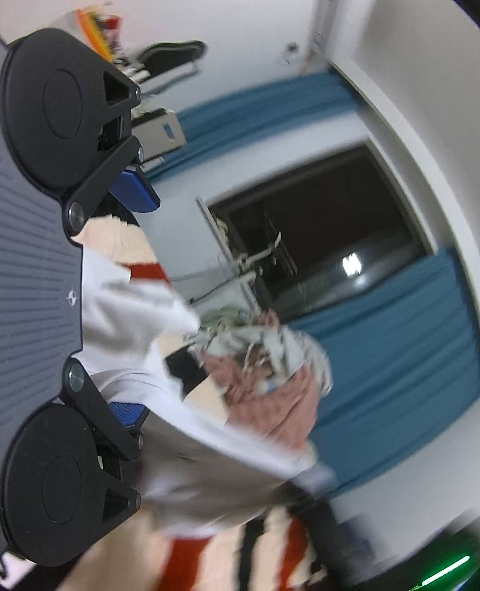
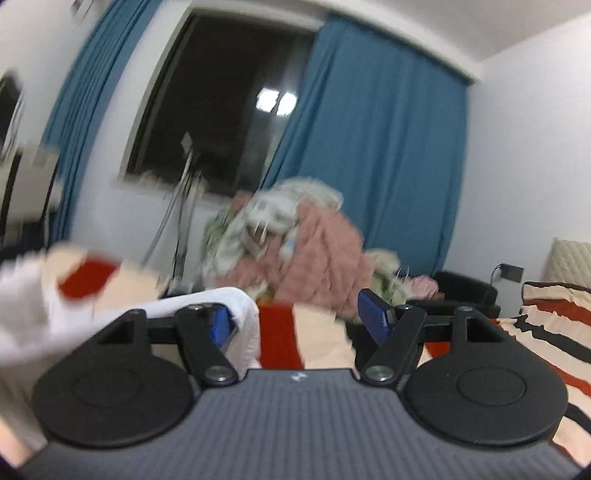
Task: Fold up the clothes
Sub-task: 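Regrasp the T-shirt edges with both grippers and lift it off the bed, then raise the T-shirt high with both grippers and shake it out, then lower the T-shirt flat onto the bed with both grippers and release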
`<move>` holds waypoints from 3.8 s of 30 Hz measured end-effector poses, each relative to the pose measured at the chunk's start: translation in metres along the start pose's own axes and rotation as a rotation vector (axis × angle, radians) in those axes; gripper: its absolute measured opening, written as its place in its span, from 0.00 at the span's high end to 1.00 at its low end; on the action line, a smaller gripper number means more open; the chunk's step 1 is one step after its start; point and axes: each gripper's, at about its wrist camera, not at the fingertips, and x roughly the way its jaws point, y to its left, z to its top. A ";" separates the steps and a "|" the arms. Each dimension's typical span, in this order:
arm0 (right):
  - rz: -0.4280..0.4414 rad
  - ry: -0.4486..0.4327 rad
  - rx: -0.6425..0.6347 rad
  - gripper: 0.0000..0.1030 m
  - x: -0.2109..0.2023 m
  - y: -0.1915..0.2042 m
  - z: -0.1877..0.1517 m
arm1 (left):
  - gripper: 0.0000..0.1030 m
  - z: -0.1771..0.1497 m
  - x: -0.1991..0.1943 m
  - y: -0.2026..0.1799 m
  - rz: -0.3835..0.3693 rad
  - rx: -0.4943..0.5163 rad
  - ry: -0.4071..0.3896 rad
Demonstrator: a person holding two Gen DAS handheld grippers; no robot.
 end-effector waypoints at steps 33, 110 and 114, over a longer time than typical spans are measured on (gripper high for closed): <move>-0.003 -0.101 0.157 0.31 -0.033 -0.078 0.107 | 0.02 0.080 -0.026 0.153 0.239 -0.449 -0.140; 0.392 0.688 0.072 0.23 0.474 0.038 -0.014 | 0.00 0.088 0.610 0.063 -0.503 -0.435 0.605; 0.354 0.574 0.168 0.23 0.414 0.023 0.004 | 0.00 0.096 0.541 0.075 -0.425 -0.501 0.458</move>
